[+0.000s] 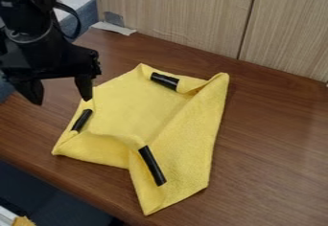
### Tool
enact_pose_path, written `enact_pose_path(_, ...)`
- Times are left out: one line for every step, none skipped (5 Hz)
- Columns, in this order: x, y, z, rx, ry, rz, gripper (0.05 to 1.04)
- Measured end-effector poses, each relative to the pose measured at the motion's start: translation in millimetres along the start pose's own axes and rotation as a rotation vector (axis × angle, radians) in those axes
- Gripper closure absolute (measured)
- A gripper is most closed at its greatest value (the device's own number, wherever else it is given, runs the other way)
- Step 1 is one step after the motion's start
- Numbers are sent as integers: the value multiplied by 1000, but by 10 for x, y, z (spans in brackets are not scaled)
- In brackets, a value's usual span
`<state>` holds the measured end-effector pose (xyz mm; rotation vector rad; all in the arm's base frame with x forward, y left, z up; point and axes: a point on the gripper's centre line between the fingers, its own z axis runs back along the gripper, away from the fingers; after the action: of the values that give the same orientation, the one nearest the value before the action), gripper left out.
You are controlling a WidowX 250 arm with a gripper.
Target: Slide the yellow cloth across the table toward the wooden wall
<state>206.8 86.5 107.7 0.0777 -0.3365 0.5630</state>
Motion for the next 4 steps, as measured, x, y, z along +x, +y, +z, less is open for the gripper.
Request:
enact_pose_path(-27, -14, -30, -3, 16, 1, 83)
enact_pose_path(-99, -341, -184, -50, 74, -112, 83)
enact_pose_path(-155, -631, -322, -99, 89, -185, 83)
enact_pose_path(-226, -901, -438, -138, 113, -262, 83)
